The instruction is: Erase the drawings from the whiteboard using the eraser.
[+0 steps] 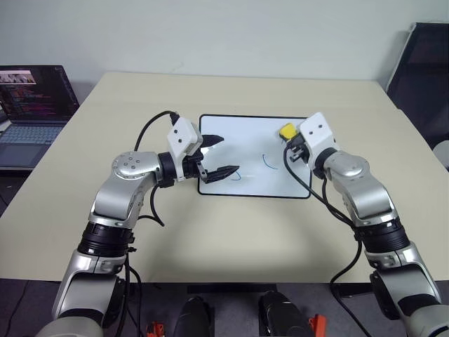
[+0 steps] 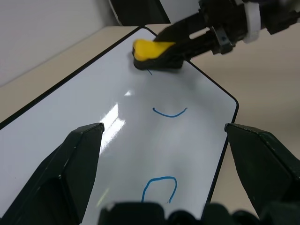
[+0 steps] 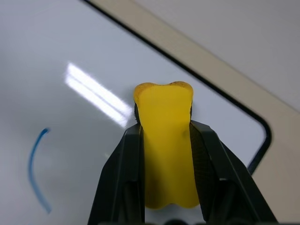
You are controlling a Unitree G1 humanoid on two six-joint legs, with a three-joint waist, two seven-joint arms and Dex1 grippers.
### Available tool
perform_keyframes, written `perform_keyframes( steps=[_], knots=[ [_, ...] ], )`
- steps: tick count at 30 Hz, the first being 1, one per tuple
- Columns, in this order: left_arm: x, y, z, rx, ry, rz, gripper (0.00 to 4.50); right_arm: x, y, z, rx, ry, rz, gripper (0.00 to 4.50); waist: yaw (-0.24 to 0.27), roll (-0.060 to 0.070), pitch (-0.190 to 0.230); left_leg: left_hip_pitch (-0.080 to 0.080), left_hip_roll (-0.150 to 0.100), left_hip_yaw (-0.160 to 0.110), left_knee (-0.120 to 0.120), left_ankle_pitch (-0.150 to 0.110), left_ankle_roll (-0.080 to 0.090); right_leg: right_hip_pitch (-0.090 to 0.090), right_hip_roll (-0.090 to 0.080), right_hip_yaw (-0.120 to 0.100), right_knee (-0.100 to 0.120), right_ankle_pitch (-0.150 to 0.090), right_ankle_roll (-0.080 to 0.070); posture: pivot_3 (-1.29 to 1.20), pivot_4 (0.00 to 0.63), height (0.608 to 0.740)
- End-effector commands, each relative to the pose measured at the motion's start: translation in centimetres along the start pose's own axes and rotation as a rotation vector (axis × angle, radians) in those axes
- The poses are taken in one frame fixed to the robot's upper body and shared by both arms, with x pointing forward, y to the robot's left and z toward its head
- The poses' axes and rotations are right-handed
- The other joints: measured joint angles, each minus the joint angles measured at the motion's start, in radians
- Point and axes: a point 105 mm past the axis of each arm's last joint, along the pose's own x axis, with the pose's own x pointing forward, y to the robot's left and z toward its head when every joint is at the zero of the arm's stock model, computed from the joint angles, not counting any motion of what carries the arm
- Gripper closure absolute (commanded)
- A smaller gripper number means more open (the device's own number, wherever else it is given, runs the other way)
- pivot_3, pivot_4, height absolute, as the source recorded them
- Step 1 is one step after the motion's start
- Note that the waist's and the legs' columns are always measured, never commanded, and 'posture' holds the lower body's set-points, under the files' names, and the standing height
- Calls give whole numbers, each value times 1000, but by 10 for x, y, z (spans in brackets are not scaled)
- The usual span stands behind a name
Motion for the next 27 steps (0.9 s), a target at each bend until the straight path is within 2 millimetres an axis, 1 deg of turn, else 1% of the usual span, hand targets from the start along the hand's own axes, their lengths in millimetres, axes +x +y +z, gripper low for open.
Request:
perform_keyframes(
  steps=[1,3,5,7,9,10,13,15,17,20,21,24,27],
  knots=[
    [-2,2,16,36,-50,6,0,-3,19,-19,-42,98,105,3503,-2,0,0,0,0,0,1,0,0,0,0,0,0,0,-1,0,150,740],
    [-1,2,17,36,-53,2,0,-1,14,-17,-59,90,73,3503,-3,0,0,0,0,0,3,0,0,0,0,0,1,0,-3,0,150,740],
    [0,1,17,35,-55,-1,0,1,-3,-11,-60,68,-26,3503,-2,0,0,0,0,0,5,0,1,1,0,1,1,1,-4,0,150,740],
    [0,1,17,33,-55,-4,0,2,-27,-3,-63,38,-163,3503,-3,0,0,0,0,0,8,1,1,1,0,1,1,2,-4,0,150,740],
    [0,0,17,32,-54,-7,0,2,-38,0,-59,24,-224,3503,-3,0,0,0,-1,1,9,1,2,1,0,3,0,4,-3,0,150,740],
    [0,0,17,31,-54,-9,0,2,-40,0,-56,28,-233,3503,-2,0,0,0,-1,1,9,2,3,1,0,3,0,4,-3,0,150,740],
    [-1,-1,16,30,-55,-12,0,2,-32,-11,-49,71,-181,3503,1,0,0,0,-1,1,9,2,3,1,0,3,0,4,-3,0,150,740],
    [-1,-1,16,29,-54,-12,0,0,-16,-20,-51,108,-96,3503,0,0,0,0,-1,1,9,2,3,1,0,3,0,4,-3,0,150,740],
    [-1,-1,16,29,-54,-12,0,-2,-6,-27,-65,143,-31,3503,0,0,0,-1,0,1,8,2,3,1,0,3,0,4,-3,0,150,740],
    [-2,-2,17,29,-54,-13,0,-5,8,-28,-64,158,55,3503,-1,0,0,-1,0,1,7,2,3,1,0,3,-1,4,-3,0,150,740],
    [-1,-2,17,29,-54,-13,0,-6,9,-27,-73,155,61,3503,-3,0,0,-1,0,1,7,2,3,1,0,3,0,4,-3,0,150,740],
    [-1,-2,17,29,-54,-13,0,-3,0,-19,-77,124,-2,3504,-6,0,0,0,0,1,8,2,3,1,0,3,0,4,-3,0,150,740],
    [-1,-2,17,28,-55,-15,0,0,-31,-5,-82,68,-180,3504,-7,0,0,0,0,1,8,2,3,1,0,3,0,4,-3,0,150,740]
  ],
)
